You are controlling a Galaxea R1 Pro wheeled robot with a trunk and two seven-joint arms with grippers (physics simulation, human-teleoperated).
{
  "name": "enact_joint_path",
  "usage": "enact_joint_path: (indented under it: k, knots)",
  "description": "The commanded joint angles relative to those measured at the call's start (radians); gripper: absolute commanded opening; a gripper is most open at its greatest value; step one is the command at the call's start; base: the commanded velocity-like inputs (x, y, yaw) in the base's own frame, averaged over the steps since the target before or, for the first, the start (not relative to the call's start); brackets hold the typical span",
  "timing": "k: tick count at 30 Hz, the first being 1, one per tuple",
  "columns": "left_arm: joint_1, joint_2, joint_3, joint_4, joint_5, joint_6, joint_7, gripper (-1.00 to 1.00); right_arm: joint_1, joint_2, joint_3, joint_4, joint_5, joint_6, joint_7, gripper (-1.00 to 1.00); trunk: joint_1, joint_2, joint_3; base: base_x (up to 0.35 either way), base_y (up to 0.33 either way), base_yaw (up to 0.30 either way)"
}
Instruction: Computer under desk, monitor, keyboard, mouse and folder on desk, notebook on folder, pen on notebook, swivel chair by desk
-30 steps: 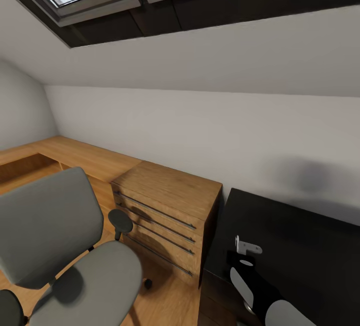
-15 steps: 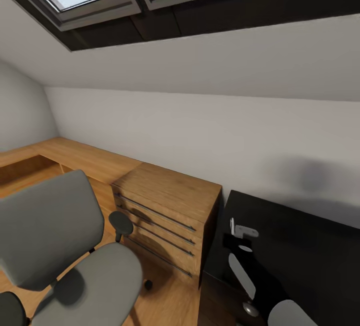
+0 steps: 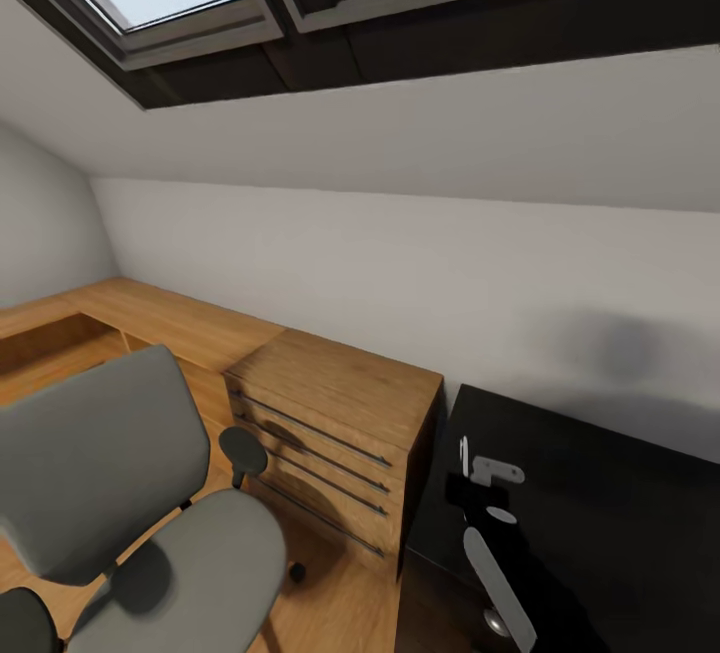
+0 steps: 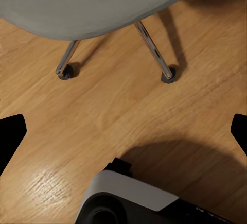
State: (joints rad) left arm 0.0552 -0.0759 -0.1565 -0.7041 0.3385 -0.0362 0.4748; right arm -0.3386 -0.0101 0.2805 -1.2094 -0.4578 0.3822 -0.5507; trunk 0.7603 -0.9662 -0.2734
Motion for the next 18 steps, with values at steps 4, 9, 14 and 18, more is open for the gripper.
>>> enact_joint_path:
  k: [4, 9, 14, 18]
  knots:
    - [0.0, 0.001, -0.005, -0.002, 0.01, -0.004, 0.006, 1.0, 0.005, -0.002, 0.003, -0.01, -0.007, 0.006, -0.008, -1.0, -0.011, 0.02, 0.008, 0.0, 0.0, 0.0]
    - [0.0, 0.001, -0.005, -0.002, 0.01, -0.004, 0.006, 1.0, 0.008, 0.001, 0.003, -0.015, -0.008, 0.004, -0.009, -1.0, -0.011, 0.02, 0.008, 0.0, 0.0, 0.0]
    - [0.0, 0.001, -0.005, -0.002, 0.01, -0.005, 0.006, 1.0, 0.009, 0.004, 0.003, -0.017, -0.009, 0.0, -0.009, -1.0, -0.011, 0.02, 0.008, 0.0, 0.0, 0.0]
    - [0.0, 0.001, -0.005, -0.002, 0.01, -0.005, 0.006, 1.0, 0.009, 0.004, 0.002, -0.016, -0.011, 0.0, -0.009, -1.0, -0.011, 0.02, 0.008, 0.0, 0.0, 0.0]
